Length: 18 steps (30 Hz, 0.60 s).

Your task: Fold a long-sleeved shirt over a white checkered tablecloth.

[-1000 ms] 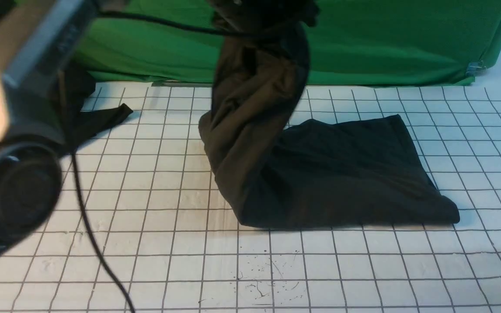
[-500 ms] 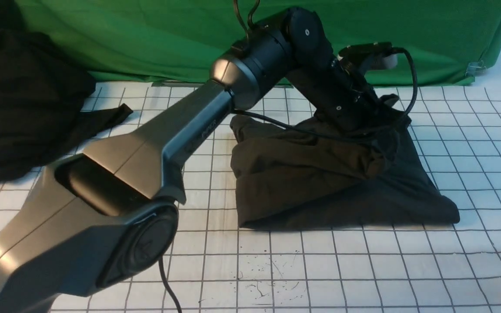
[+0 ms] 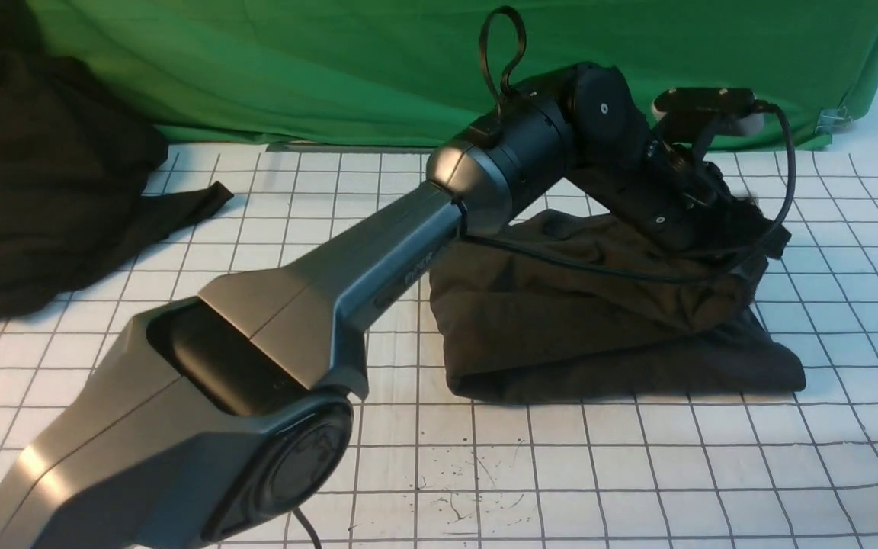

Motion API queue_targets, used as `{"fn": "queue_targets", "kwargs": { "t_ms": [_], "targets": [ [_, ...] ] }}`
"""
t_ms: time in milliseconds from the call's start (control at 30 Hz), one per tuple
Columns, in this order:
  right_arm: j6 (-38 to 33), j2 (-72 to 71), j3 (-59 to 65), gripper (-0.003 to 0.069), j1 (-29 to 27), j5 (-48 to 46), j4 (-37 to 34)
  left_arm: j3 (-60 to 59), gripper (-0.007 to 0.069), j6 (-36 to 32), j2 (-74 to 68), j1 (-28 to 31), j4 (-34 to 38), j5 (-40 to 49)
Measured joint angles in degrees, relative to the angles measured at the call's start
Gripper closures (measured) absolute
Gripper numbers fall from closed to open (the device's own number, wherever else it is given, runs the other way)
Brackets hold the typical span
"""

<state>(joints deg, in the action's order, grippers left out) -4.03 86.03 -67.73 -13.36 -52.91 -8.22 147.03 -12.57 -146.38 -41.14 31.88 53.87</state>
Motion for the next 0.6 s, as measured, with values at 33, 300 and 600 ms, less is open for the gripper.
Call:
{"fn": "queue_targets", "kwargs": {
  "t_ms": [33,300,600],
  "targets": [
    [0.0,0.0,0.0,0.0628,0.0,0.0,0.0,0.0,0.0232,0.06,0.22,0.06,-0.14,0.63],
    [-3.62,0.0,0.0,0.0616,0.0,-0.17,-4.73,4.59,0.0058,3.93,6.05,3.5,-5.02,11.02],
    [-12.54,3.91,-2.81,0.0527,6.24,-0.83,-12.24,7.68,0.0373,8.14,17.11,16.5,-6.87,15.39]
  ]
}}
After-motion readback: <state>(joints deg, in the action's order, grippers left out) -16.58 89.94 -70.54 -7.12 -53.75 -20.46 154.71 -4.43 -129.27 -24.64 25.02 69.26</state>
